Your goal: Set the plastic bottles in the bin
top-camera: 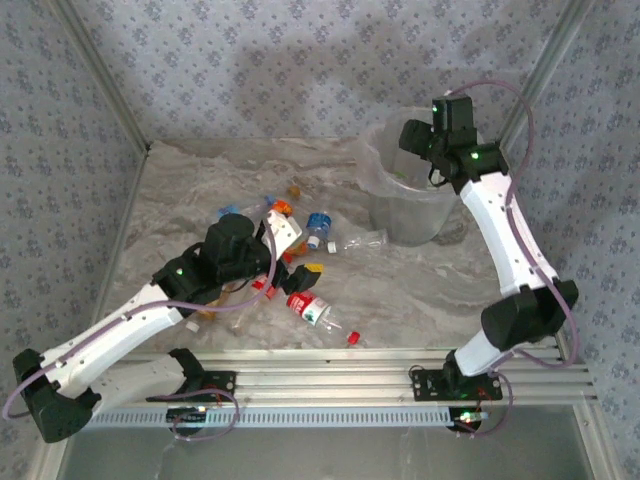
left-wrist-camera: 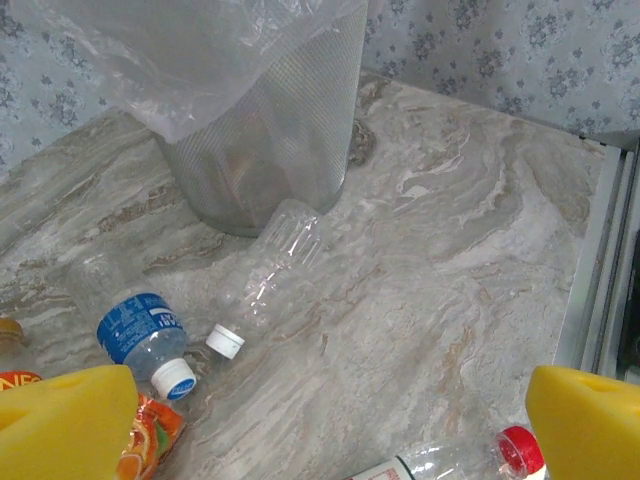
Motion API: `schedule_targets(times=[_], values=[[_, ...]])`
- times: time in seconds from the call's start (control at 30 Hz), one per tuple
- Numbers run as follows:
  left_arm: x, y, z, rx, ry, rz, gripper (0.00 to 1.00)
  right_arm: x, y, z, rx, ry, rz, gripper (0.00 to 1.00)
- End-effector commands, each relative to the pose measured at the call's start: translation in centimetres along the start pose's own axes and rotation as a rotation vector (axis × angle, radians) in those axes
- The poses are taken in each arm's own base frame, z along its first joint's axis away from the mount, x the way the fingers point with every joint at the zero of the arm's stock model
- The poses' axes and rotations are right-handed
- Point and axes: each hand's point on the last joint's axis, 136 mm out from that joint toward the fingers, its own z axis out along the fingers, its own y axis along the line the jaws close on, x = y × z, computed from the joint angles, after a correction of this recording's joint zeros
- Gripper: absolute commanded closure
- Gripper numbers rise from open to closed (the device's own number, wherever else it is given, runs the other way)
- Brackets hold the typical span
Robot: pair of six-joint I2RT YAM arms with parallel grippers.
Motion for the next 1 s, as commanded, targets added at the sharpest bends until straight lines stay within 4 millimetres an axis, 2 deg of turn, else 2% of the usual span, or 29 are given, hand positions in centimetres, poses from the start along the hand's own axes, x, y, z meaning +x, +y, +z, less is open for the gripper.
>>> schedule_targets(times=[0.0,0.13,0.27,0.4,0.53,0.63,0.73,0.8,0.97], values=[[-1.6,0.0,-1.1,-0.013,-0.059,0.036,0.00,-0.6,1.9,-2.5,-0.071,-0.070,-0.177,0.22],[-1.7,0.1,-1.4,-0.025,-0.066,0.048,0.00,1.4,5.1,-5.6,-0.179,-0.075,-0.340,0.22],[-1.8,0.1,-1.6,-0.031,-0.080,0.055,0.00,5.0,7.4,-8.2,-0.294,-0.021,-0.478,0.15],[-1.9,0.4,-1.9,-0.049,-0.095,0.058,0.00,9.0,8.9,-9.9,-0.379,0.089,-0.588,0.12],[-1.9,0.5,-2.0,-0.056,-0.094,0.063,0.00,12.5,9.9,-10.7,-0.450,0.177,-0.661,0.06],[-1.8,0.7,-1.9,-0.069,-0.093,0.062,0.00,14.9,10.4,-10.6,-0.489,0.257,-0.700,0.04],[-1.9,1.5,-2.1,-0.117,-0.103,0.046,0.00,17.2,10.4,-9.7,-0.465,0.332,-0.767,0.02],[-2.0,2.2,-2.3,-0.156,-0.117,0.033,0.00,18.9,10.4,-8.8,-0.448,0.380,-0.819,0.01],[-2.4,3.1,-3.1,-0.220,-0.167,0.016,0.00,21.7,9.9,-6.4,-0.380,0.473,-0.920,0.00]])
